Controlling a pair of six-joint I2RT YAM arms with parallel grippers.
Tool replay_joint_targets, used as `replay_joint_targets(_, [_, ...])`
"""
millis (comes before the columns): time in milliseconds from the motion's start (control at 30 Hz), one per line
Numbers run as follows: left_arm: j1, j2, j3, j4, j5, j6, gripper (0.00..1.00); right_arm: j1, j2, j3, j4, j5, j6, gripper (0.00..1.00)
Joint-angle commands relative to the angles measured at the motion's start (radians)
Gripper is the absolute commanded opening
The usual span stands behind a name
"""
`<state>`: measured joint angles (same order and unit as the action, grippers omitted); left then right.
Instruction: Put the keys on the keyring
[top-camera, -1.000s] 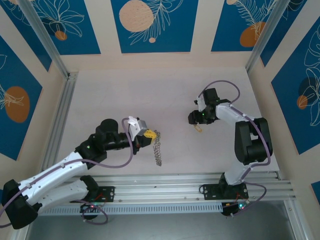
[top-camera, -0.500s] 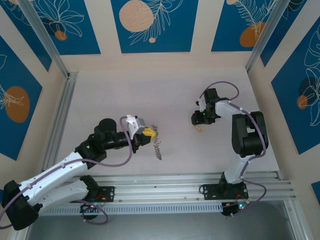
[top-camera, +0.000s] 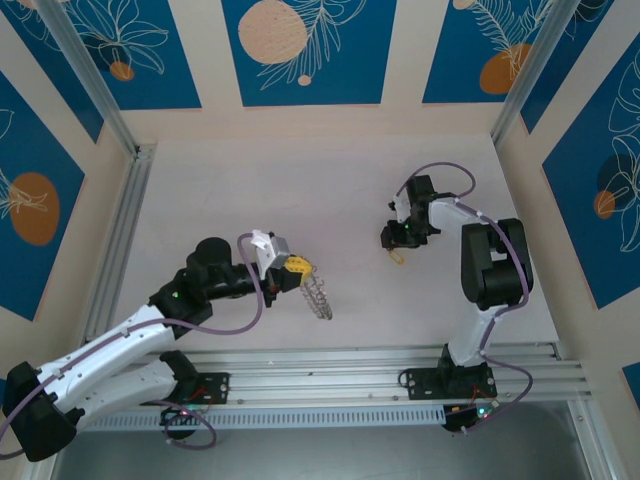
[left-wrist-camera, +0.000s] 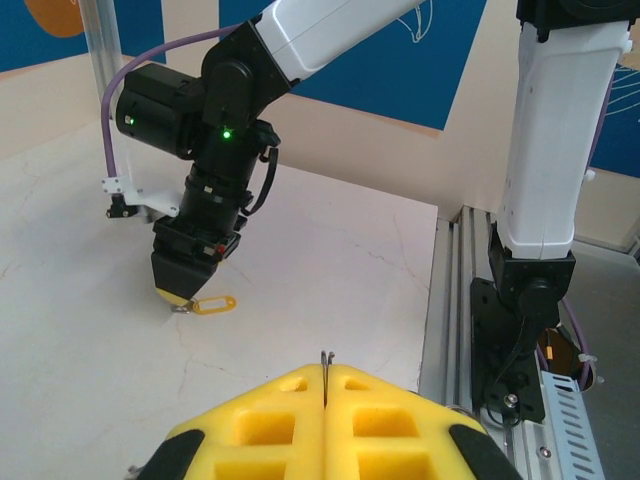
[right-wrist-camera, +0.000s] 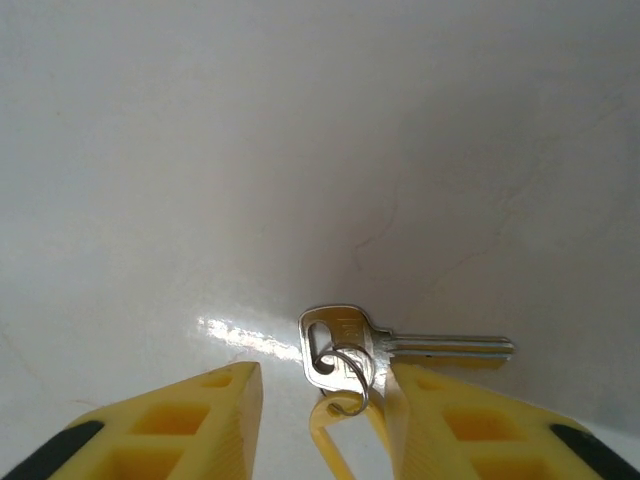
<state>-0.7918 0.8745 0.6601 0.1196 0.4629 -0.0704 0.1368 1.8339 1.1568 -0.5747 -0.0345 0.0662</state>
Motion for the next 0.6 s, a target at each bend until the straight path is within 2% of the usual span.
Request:
replay_joint_targets(0, [0.009, -0.027, -0.006, 0.055, 0.023, -0.005, 0.0, -0.002, 0.019, 0.014, -0.034, -0.042, -0.011, 0.35])
replay_joint_targets(267, [0.009, -0.031, -0.009, 0.061, 0.024, -0.006, 0.0, -0.004, 0.018, 0.0, -0.03, -0.041, -0.012, 0.33])
replay_joint_targets(567, [0.009, -0.04, -0.011, 0.058, 0.02, -0.003, 0.0, -0.006, 0.028, 0.001, -0.028, -0.035, -0.019, 0.22])
